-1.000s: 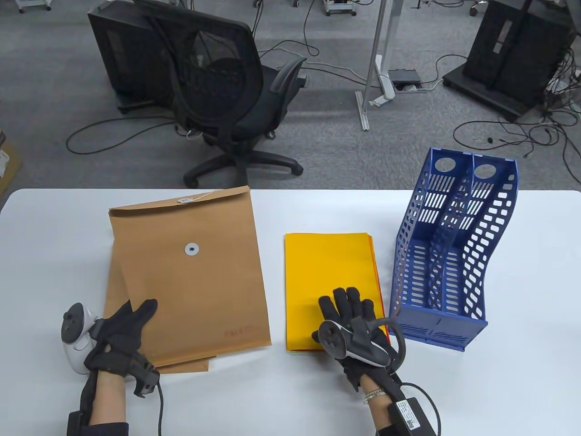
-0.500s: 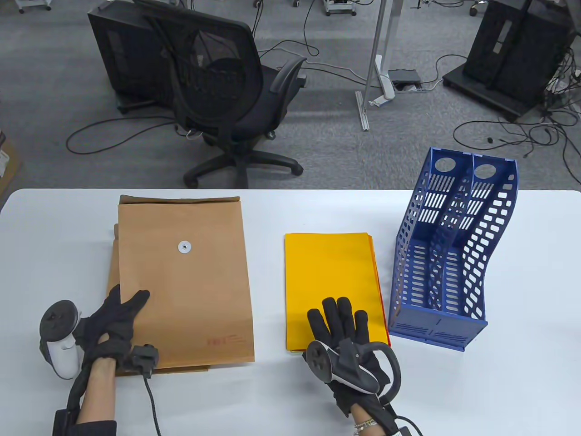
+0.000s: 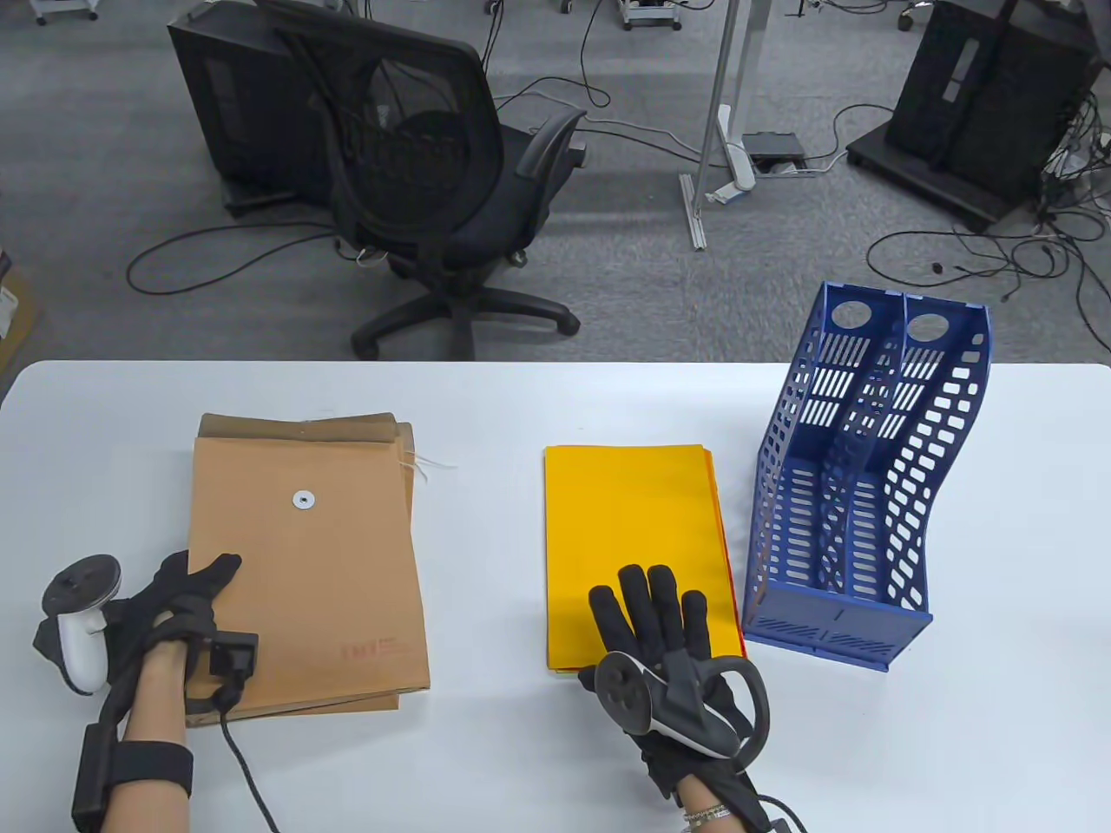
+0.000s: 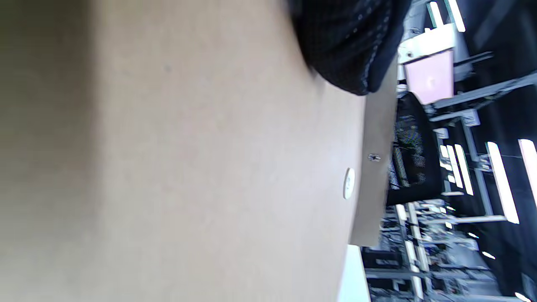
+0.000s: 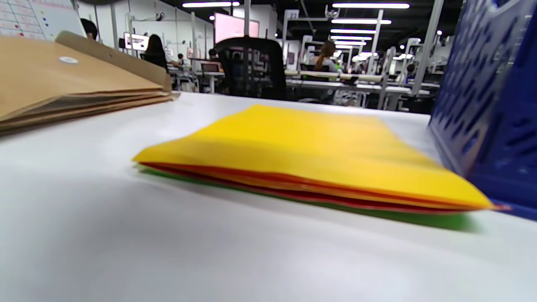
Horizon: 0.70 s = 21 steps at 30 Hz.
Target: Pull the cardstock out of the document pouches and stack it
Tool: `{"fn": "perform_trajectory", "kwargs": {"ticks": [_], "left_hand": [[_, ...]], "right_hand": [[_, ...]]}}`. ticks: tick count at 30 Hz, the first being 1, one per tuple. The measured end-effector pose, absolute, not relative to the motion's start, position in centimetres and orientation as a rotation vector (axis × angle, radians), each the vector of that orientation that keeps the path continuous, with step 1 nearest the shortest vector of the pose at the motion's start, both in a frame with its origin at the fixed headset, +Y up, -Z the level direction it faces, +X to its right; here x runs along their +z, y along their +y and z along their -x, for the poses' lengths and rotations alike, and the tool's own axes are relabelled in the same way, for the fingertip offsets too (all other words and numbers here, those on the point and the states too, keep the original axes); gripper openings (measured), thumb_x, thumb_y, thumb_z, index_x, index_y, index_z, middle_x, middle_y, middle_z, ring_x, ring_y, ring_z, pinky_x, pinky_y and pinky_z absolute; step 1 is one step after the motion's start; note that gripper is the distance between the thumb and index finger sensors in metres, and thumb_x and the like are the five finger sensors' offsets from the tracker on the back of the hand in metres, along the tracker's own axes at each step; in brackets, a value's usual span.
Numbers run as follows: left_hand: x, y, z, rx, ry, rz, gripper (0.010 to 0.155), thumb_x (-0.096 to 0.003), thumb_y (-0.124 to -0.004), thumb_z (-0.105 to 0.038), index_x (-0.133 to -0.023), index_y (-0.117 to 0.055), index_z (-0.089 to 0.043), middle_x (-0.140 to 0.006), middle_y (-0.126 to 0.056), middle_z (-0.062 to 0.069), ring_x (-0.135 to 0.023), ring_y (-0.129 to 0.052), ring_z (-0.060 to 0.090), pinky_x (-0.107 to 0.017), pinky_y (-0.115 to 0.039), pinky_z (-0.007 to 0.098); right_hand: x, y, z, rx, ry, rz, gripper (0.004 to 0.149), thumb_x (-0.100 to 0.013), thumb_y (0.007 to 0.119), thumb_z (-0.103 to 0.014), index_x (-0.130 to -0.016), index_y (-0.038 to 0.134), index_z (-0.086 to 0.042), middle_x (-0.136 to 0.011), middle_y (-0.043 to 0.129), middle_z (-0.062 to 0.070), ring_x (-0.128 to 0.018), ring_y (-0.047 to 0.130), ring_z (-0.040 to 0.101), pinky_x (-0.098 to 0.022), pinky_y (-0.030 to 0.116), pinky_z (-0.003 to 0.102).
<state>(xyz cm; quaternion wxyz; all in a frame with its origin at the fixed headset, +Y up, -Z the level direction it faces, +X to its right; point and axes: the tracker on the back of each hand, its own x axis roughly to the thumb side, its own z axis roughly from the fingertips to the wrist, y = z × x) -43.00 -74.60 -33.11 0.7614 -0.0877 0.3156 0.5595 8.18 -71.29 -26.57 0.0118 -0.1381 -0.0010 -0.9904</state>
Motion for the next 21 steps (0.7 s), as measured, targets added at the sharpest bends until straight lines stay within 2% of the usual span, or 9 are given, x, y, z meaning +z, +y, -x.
{"fn": "perform_trajectory", "kwargs": {"ticks": [2, 4, 5, 9, 11, 13, 15, 18, 21], "left_hand": [[-33.2, -74.9, 43.1, 1.144, 0.733, 0.223, 0.079, -0.0478, -0.083, -0.046, -0.111, -0.041, -0.025, -0.091, -0.084, -0.002, -0.059, -0.1, 0.011, -0.045, -0.082, 0.033], [-33.1, -75.0, 43.0, 1.087, 0.777, 0.241, 0.077, -0.049, -0.082, -0.046, -0.111, -0.04, -0.026, -0.094, -0.081, -0.001, -0.065, -0.098, 0.011, -0.049, -0.081, 0.033], [-33.1, -75.1, 42.9, 1.068, 0.788, 0.237, 0.077, -0.0494, -0.081, -0.046, -0.111, -0.039, -0.026, -0.098, -0.077, 0.0, -0.073, -0.095, 0.012, -0.054, -0.079, 0.035], [-33.2, -75.5, 42.0, 1.0, 0.775, 0.207, 0.081, -0.0494, -0.079, -0.046, -0.112, -0.032, -0.027, -0.116, -0.053, 0.009, -0.102, -0.072, 0.022, -0.072, -0.063, 0.046], [-33.3, -75.7, 41.4, 0.974, 0.728, 0.213, 0.083, -0.0498, -0.077, -0.049, -0.112, -0.024, -0.031, -0.121, -0.033, 0.01, -0.112, -0.051, 0.029, -0.078, -0.047, 0.052], [-33.4, -76.0, 40.8, 0.904, 0.666, 0.267, 0.083, -0.0504, -0.069, -0.059, -0.111, -0.015, -0.04, -0.122, -0.012, 0.008, -0.111, -0.01, 0.038, -0.076, -0.022, 0.058], [-33.4, -76.1, 40.5, 0.795, 0.649, 0.326, 0.083, -0.051, -0.064, -0.063, -0.107, -0.006, -0.045, -0.119, 0.005, 0.001, -0.104, 0.014, 0.029, -0.071, -0.003, 0.058], [-33.4, -75.5, 39.8, 0.595, 0.635, 0.372, 0.084, -0.0502, -0.062, -0.065, -0.105, -0.001, -0.046, -0.113, 0.018, -0.005, -0.096, 0.029, 0.021, -0.066, 0.008, 0.055], [-33.3, -73.7, 38.0, 0.49, 0.532, 0.312, 0.083, -0.0498, -0.061, -0.065, -0.104, -0.001, -0.048, -0.111, 0.02, -0.007, -0.094, 0.031, 0.018, -0.065, 0.011, 0.053]], "right_hand": [[-26.6, -71.4, -8.2, -3.091, -0.01, 0.444, 0.077, -0.054, 0.053, -0.055, -0.117, 0.02, -0.025, -0.119, 0.008, 0.012, -0.102, -0.003, 0.038, -0.074, 0.013, 0.06], [-26.7, -71.6, -8.1, -3.106, -0.021, 0.457, 0.077, -0.054, 0.054, -0.055, -0.117, 0.02, -0.025, -0.119, 0.008, 0.011, -0.102, -0.002, 0.038, -0.074, 0.013, 0.06], [-26.7, -71.7, -8.1, -3.11, -0.034, 0.461, 0.077, -0.054, 0.054, -0.055, -0.116, 0.02, -0.026, -0.119, 0.008, 0.011, -0.102, -0.003, 0.037, -0.074, 0.013, 0.06], [-26.9, -72.2, -7.8, -3.095, -0.087, 0.464, 0.077, -0.054, 0.053, -0.055, -0.116, 0.018, -0.026, -0.119, 0.006, 0.011, -0.102, -0.004, 0.037, -0.074, 0.012, 0.06], [-26.9, -72.2, -7.7, -3.093, -0.097, 0.469, 0.077, -0.054, 0.053, -0.055, -0.116, 0.018, -0.026, -0.119, 0.006, 0.011, -0.102, -0.004, 0.037, -0.074, 0.011, 0.06], [-26.9, -72.3, -7.6, -3.096, -0.103, 0.472, 0.077, -0.054, 0.053, -0.055, -0.116, 0.018, -0.026, -0.119, 0.006, 0.011, -0.102, -0.004, 0.037, -0.074, 0.011, 0.059], [-26.9, -72.3, -7.6, -3.098, -0.105, 0.475, 0.077, -0.054, 0.053, -0.055, -0.116, 0.018, -0.026, -0.119, 0.006, 0.011, -0.102, -0.004, 0.037, -0.074, 0.011, 0.059], [-26.9, -72.3, -7.6, -3.104, -0.098, 0.477, 0.077, -0.054, 0.053, -0.055, -0.116, 0.018, -0.026, -0.119, 0.006, 0.011, -0.102, -0.004, 0.037, -0.074, 0.011, 0.059], [-26.9, -72.4, -7.6, -3.109, -0.102, 0.483, 0.077, -0.054, 0.053, -0.055, -0.116, 0.018, -0.026, -0.119, 0.006, 0.01, -0.102, -0.004, 0.036, -0.074, 0.01, 0.059]]}}
